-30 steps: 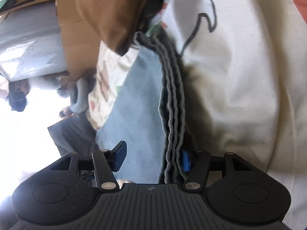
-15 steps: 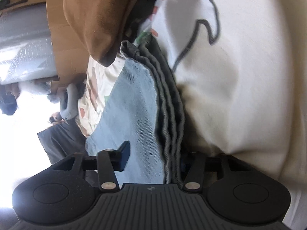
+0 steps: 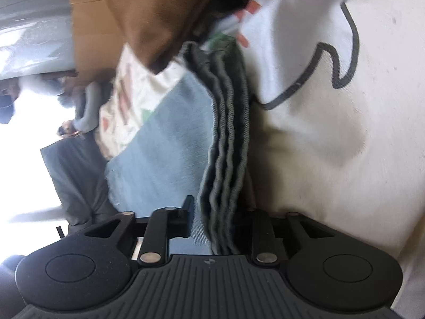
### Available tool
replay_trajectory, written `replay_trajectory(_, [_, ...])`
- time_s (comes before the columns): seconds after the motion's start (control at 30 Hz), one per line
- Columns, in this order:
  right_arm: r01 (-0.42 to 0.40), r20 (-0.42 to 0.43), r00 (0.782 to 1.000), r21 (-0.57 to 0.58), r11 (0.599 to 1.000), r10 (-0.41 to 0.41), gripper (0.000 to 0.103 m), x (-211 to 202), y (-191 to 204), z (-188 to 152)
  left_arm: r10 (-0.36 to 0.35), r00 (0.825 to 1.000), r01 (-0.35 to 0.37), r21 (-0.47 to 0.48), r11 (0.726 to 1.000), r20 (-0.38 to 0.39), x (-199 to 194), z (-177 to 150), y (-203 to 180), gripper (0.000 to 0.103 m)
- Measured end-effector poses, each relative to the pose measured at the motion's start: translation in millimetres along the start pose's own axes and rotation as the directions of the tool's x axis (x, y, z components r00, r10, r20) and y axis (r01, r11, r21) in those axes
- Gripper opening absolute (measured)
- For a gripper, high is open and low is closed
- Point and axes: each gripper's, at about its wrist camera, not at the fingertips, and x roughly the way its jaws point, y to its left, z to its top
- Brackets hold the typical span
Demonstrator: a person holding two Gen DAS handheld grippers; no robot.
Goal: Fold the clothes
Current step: 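Grasp the folded trouser hem edge with the right gripper, then lift the folded hem with the right gripper and carry it over the trousers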
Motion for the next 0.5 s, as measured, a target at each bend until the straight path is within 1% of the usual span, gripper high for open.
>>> replay_trajectory(0.1, [0.023,0.022,0.999,-0.002,1.0,-0.023,0.028,7,-1,-1,-0.006,1.0,0.006,0.018,1.0,-0.001,-1,-1,-2,0.066])
replay_trajectory(0.13, [0.036,0.019,0.999,-0.018,0.999,-0.036,0.016,7,1,-1,-0.011,1.0,0.011,0.017,1.0,-0.002,-1,-1,-1,0.066])
replay_trajectory(0.17, [0.049,0.018,0.999,-0.034,0.998,-0.048,0.009,7,3,-2,-0.016,1.0,0.016,0.016,1.0,-0.003,-1,-1,0,0.066])
replay_trajectory(0.33, [0.078,0.018,0.997,-0.12,0.99,-0.077,0.008,-7,18,-5,-0.024,1.0,0.024,-0.003,1.0,0.001,2,-2,2,0.066])
replay_trajectory(0.5, [0.155,0.027,0.988,-0.181,0.971,-0.152,0.008,-17,52,-7,-0.04,0.999,0.04,0.009,0.999,-0.009,10,-8,-4,0.066])
